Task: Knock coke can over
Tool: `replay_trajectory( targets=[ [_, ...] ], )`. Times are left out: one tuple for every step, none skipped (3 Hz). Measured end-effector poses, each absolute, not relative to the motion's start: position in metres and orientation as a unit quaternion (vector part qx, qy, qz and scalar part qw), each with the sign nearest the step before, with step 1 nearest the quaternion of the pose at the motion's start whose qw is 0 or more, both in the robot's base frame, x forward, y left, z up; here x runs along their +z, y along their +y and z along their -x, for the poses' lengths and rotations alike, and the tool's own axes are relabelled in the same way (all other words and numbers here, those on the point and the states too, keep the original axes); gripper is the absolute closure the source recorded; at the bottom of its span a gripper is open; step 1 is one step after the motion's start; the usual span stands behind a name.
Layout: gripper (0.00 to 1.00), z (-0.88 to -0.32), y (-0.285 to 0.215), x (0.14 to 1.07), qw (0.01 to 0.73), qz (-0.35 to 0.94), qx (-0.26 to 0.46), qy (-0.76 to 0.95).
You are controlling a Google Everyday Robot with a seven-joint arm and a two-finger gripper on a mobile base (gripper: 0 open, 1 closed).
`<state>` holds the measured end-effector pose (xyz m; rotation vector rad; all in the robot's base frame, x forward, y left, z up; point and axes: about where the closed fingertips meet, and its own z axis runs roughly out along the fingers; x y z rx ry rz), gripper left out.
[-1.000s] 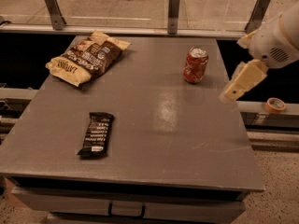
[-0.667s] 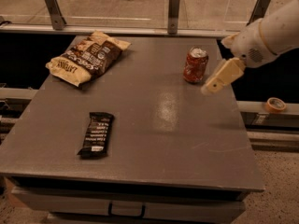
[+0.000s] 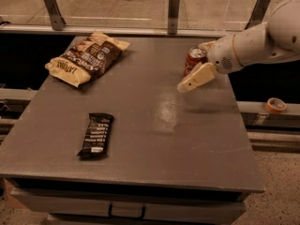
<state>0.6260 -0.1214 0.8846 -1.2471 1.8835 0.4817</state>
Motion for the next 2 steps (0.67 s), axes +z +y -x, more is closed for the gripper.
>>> replay_trajectory(
  targets=[
    [0.0, -0.622, -0.089, 0.888, 0.421, 0.5, 0.238, 0.718],
    [0.0, -0.599, -0.046, 0.921, 0.442, 0.528, 0.285, 0.667]
  ],
)
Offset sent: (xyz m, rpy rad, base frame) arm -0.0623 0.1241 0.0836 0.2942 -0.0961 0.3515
